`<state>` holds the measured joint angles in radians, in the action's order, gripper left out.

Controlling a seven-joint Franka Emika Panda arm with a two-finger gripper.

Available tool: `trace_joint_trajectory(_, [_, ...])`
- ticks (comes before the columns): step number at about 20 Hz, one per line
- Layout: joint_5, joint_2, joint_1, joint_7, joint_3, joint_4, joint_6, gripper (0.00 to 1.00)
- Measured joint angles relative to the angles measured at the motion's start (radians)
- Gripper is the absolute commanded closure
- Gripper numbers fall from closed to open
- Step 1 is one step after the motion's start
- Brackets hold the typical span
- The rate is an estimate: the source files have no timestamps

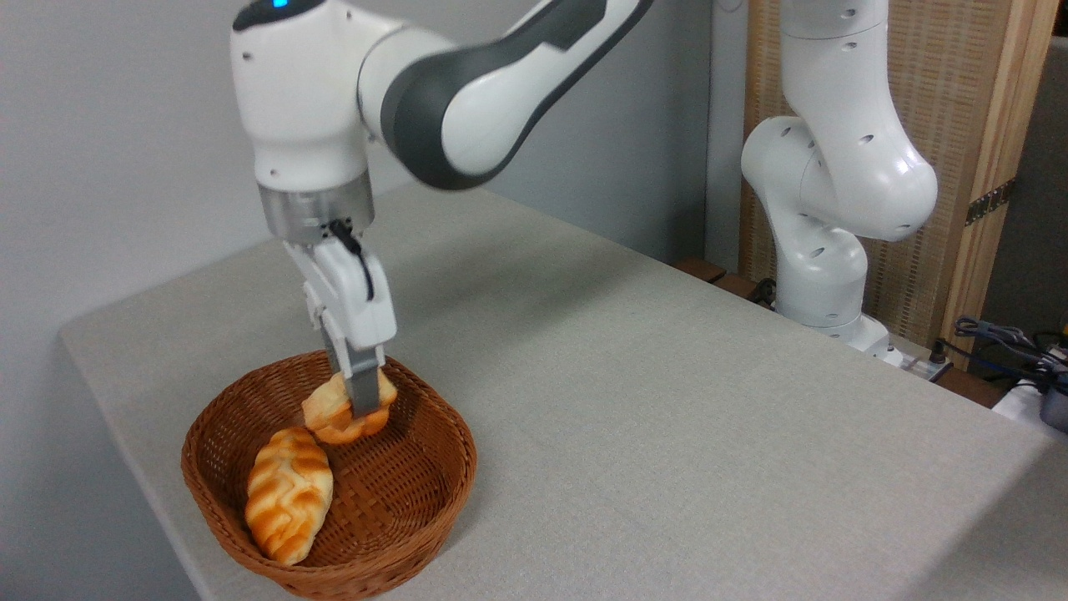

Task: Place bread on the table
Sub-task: 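Lift the bun up out of the basket, then move the bun beside the basket and lower it onto the table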

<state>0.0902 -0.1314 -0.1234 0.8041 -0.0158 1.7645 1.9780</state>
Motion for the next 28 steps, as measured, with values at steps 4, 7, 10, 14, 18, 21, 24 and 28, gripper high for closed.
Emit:
trace_joint_trajectory(4, [0.023,0.055,0.002,0.0,0.034,-0.013,-0.1,0.76])
trace_joint_trajectory(7, [0.025,0.095,0.003,0.001,0.053,-0.013,-0.202,0.75])
trace_joint_trajectory(10, [0.025,0.114,0.002,0.001,0.055,-0.009,-0.301,0.73])
trace_joint_trajectory(14, [0.025,0.114,0.0,0.002,0.054,0.016,-0.382,0.7])
trace_joint_trajectory(18, [0.025,0.111,-0.006,0.002,0.048,0.054,-0.396,0.17])
trace_joint_trajectory(21, [0.025,0.105,-0.013,0.002,0.047,0.073,-0.398,0.0])
trace_joint_trajectory(24, [0.025,0.096,-0.015,0.002,0.035,0.082,-0.399,0.0])
trace_joint_trajectory(28, [0.025,0.07,-0.018,0.002,0.011,0.084,-0.399,0.0])
